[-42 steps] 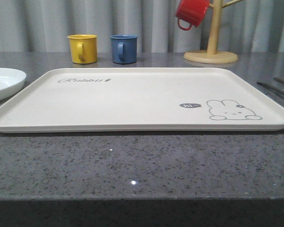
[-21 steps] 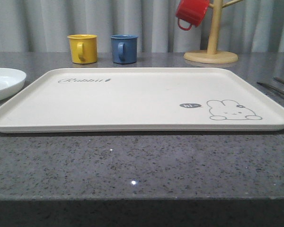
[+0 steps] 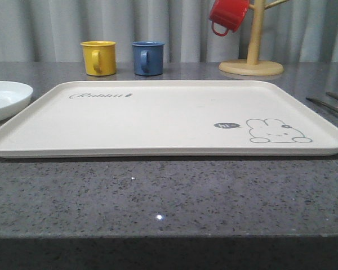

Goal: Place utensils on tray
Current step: 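Grasp the white plate rim with the left gripper and lift it, then lower the plate onto the tray and open the left gripper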

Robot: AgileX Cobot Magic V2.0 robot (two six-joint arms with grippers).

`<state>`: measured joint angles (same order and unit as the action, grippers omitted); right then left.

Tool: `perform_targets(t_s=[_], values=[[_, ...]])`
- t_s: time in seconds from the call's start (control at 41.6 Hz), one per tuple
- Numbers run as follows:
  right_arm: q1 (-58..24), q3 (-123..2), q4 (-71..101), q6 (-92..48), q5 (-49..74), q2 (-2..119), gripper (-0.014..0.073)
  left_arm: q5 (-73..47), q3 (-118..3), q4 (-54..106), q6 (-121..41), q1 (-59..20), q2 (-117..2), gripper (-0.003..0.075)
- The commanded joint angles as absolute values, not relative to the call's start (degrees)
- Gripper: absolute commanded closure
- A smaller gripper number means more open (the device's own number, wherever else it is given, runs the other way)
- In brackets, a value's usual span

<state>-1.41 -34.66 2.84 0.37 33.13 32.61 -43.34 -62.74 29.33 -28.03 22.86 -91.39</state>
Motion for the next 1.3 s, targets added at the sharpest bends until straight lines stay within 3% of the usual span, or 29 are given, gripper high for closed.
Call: perform_targets(t_s=[0.0, 0.192, 0.337, 0.698, 1.059, 1.131, 1.275], values=[[-1.4, -36.7, 2.8, 0.0, 29.3, 33.1, 0.0179, -44.1, -65.3, 31.0, -28.2, 22.7, -86.6, 0.0738], [-1.4, -36.7, 2.8, 0.0, 29.3, 33.1, 0.0179, -47.7, -69.1, 33.5, -31.0, 18.5, -81.0, 0.0738], [-1.4, -36.7, 2.8, 0.0, 29.3, 33.1, 0.0179, -48.1, -72.0, 34.7, -31.0, 10.5, -79.5, 0.0738], [-1.4, -36.7, 2.8, 0.0, 29.3, 33.1, 0.0179, -44.6, -72.3, 34.8, -31.0, -8.8, -87.1, 0.0738], [-1.4, -36.7, 2.8, 0.0, 29.3, 33.1, 0.0179, -42.3, -72.3, 34.8, -31.0, -10.7, -94.9, 0.0736], [-1.4, -36.7, 2.8, 0.0, 29.3, 33.1, 0.0179, -42.5, -72.3, 34.8, -31.0, -10.7, -95.1, 0.0682], [-1.4, -36.7, 2.8, 0.0, 29.3, 33.1, 0.0179, -42.9, -72.3, 34.4, -31.0, -10.7, -95.0, 0.0394]])
